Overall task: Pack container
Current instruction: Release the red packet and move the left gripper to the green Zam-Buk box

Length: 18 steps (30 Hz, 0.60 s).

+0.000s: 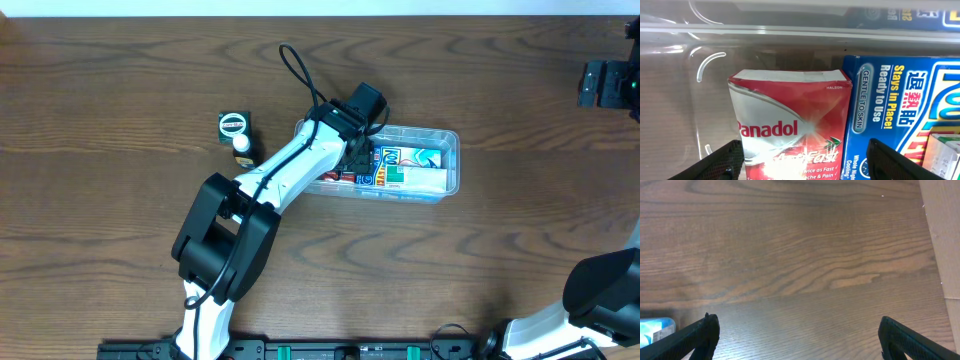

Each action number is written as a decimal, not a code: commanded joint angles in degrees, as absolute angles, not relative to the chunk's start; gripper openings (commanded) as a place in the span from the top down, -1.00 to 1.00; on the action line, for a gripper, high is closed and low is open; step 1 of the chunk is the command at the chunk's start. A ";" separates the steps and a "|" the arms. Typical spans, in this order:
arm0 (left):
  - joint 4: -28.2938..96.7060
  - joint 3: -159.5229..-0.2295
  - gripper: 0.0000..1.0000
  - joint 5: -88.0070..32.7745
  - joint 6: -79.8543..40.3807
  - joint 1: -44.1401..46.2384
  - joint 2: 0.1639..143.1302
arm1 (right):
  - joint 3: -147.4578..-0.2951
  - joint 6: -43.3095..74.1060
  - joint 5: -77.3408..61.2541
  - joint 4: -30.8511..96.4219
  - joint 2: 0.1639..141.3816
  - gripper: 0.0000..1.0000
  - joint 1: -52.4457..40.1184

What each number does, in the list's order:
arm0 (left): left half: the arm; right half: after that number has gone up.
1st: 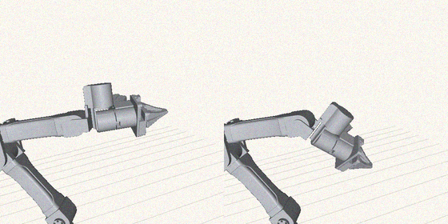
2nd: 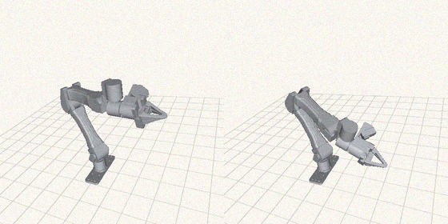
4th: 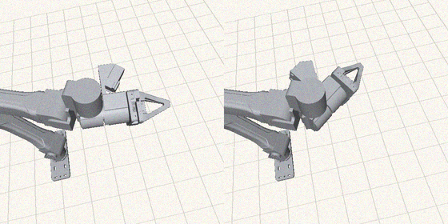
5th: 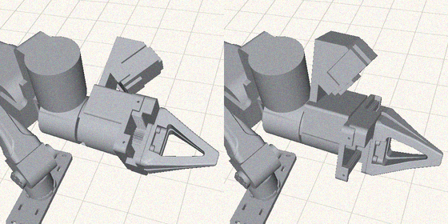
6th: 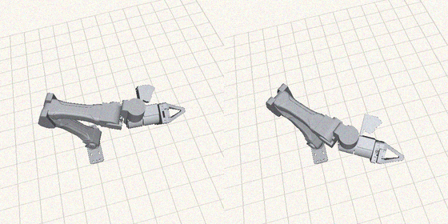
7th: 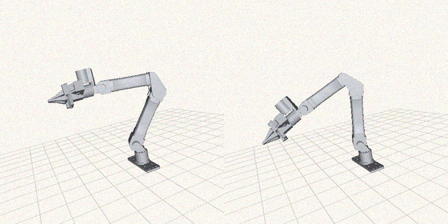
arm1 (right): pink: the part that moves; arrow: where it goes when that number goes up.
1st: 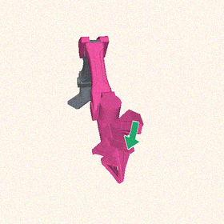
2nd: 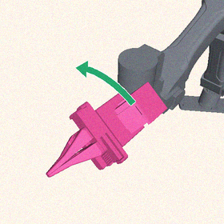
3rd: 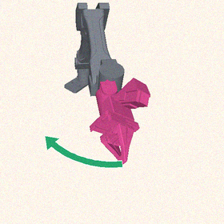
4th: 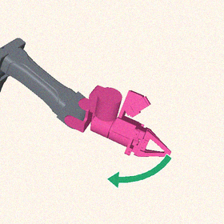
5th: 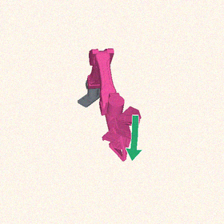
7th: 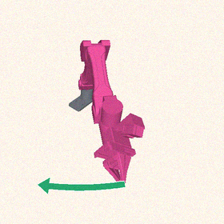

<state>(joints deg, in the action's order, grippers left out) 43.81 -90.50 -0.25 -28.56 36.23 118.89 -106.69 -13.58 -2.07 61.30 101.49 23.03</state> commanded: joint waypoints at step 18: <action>44.07 -92.40 -0.58 -0.91 -22.46 34.02 113.30 | -106.65 -12.75 -2.13 61.30 101.32 -0.98 23.40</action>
